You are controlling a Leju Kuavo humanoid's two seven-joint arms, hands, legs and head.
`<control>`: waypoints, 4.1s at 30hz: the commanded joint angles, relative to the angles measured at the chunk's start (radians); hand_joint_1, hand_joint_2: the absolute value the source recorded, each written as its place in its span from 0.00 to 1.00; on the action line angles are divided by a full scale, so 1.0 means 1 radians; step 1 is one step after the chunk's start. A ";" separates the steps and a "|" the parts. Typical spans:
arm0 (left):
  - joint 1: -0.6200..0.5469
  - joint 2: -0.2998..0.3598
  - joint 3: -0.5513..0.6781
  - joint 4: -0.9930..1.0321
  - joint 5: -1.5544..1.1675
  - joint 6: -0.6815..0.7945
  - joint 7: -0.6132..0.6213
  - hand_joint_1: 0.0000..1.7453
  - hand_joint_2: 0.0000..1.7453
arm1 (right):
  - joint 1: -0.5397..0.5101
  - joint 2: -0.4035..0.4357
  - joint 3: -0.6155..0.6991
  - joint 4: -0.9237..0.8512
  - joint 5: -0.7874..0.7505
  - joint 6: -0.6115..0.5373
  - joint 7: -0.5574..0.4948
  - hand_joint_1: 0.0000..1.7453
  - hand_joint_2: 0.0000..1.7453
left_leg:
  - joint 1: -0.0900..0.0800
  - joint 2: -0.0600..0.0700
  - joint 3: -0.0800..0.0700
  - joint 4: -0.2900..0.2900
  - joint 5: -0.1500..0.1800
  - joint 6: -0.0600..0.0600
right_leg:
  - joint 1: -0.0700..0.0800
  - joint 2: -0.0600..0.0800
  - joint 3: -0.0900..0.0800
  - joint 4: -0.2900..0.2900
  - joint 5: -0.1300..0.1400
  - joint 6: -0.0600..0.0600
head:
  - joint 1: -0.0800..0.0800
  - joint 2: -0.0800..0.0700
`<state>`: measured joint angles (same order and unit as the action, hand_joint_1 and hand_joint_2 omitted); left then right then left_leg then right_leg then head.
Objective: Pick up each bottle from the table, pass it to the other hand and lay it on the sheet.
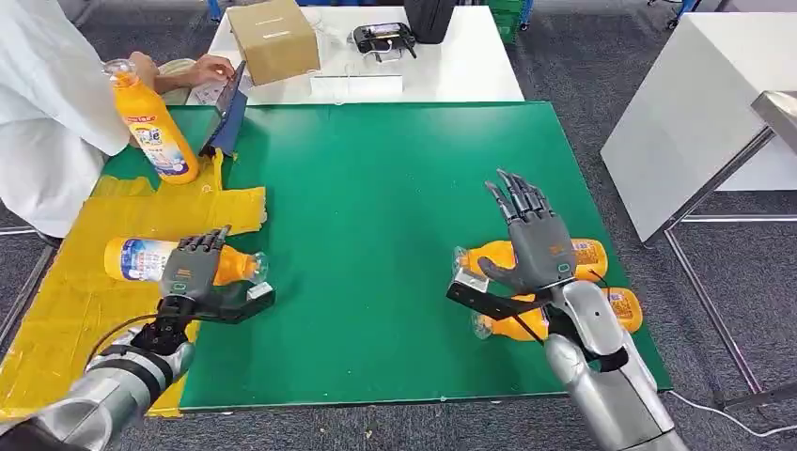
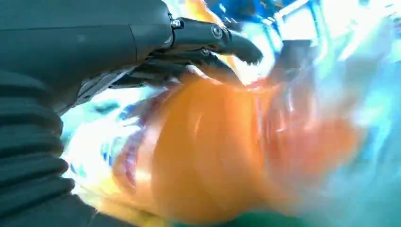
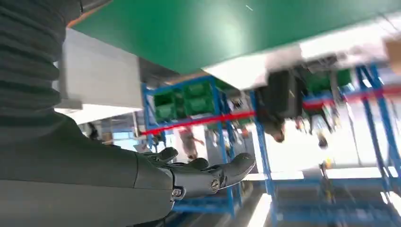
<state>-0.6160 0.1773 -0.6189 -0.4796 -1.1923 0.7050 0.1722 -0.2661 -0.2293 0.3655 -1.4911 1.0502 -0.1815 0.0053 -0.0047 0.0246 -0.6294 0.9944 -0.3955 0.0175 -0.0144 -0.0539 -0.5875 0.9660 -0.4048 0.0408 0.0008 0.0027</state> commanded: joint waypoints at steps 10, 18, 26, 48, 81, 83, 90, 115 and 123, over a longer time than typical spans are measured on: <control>0.250 -0.200 0.651 -0.655 0.640 -0.349 -0.407 0.00 1.00 | -0.043 -0.077 -0.024 0.225 0.016 0.102 0.014 0.00 1.00 | 0.000 0.002 0.000 0.000 -0.002 0.000 | 0.000 0.007 0.000 -0.001 0.000 0.000 | 0.000 0.000; 0.392 -0.230 0.585 -0.948 0.810 -0.443 -0.478 0.00 1.00 | -0.025 -0.102 -0.067 0.338 -0.007 0.148 0.030 0.00 1.00 | 0.002 0.000 0.002 0.001 -0.004 0.000 | 0.001 0.007 0.004 -0.002 -0.002 0.000 | 0.001 0.000; 0.468 -0.226 0.428 -1.062 0.847 -0.456 -0.499 0.00 1.00 | -0.073 -0.073 -0.145 0.583 0.163 0.040 0.128 0.00 1.00 | 0.000 -0.003 0.001 0.000 -0.002 0.001 | 0.000 0.003 0.003 -0.003 -0.001 0.000 | 0.000 0.000; 0.419 -0.234 0.321 -0.959 0.955 -0.484 -0.532 0.00 1.00 | -0.319 0.043 -0.062 1.060 0.387 -0.127 0.096 0.00 1.00 | 0.001 -0.003 0.002 0.000 -0.002 0.001 | 0.000 0.005 0.003 -0.001 -0.002 0.003 | 0.000 0.000; 0.459 -0.240 0.291 -0.980 1.011 -0.464 -0.534 0.00 1.00 | -0.352 0.121 -0.161 0.946 0.158 -0.145 -0.025 1.00 1.00 | 0.000 0.004 0.016 0.000 -0.003 0.003 | -0.001 0.010 0.016 -0.003 0.000 0.004 | 0.000 0.000; 0.494 -0.237 0.302 -1.017 1.001 -0.484 -0.518 0.00 1.00 | -0.263 0.155 -0.178 0.706 0.083 -0.235 -0.056 1.00 1.00 | 0.000 0.007 0.015 0.000 -0.003 0.003 | -0.001 0.012 0.014 -0.002 0.000 0.004 | 0.000 0.000; 0.514 -0.247 0.295 -1.027 0.992 -0.486 -0.520 0.00 1.00 | -0.107 0.197 -0.193 0.360 -0.094 -0.281 -0.117 1.00 1.00 | 0.000 0.002 0.008 0.000 -0.003 0.003 | 0.000 0.006 0.009 -0.001 -0.002 0.004 | -0.001 0.000; 0.492 -0.245 0.218 -1.002 0.999 -0.488 -0.531 0.00 1.00 | -0.008 0.395 0.132 0.322 -0.666 -0.001 -0.270 1.00 1.00 | 0.002 0.001 0.004 -0.001 -0.004 0.002 | 0.001 0.005 0.005 -0.002 -0.005 0.005 | 0.001 0.000; 0.454 -0.231 0.075 -1.022 0.933 -0.466 -0.561 0.00 1.00 | -0.123 0.450 0.233 0.570 -0.703 0.065 -0.274 1.00 1.00 | 0.001 0.000 0.003 -0.001 -0.004 0.002 | 0.000 0.004 0.005 -0.002 -0.005 0.005 | 0.001 0.000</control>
<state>-0.1051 -0.0752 -0.4082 -1.5164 -0.2072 0.2079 -0.3796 -0.2535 0.1816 0.4707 -1.2068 0.3246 -0.1221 -0.2537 -0.0043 0.0241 -0.6297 0.9939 -0.3979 0.0205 -0.0144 -0.0541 -0.5859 0.9651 -0.4090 0.0467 0.0015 0.0027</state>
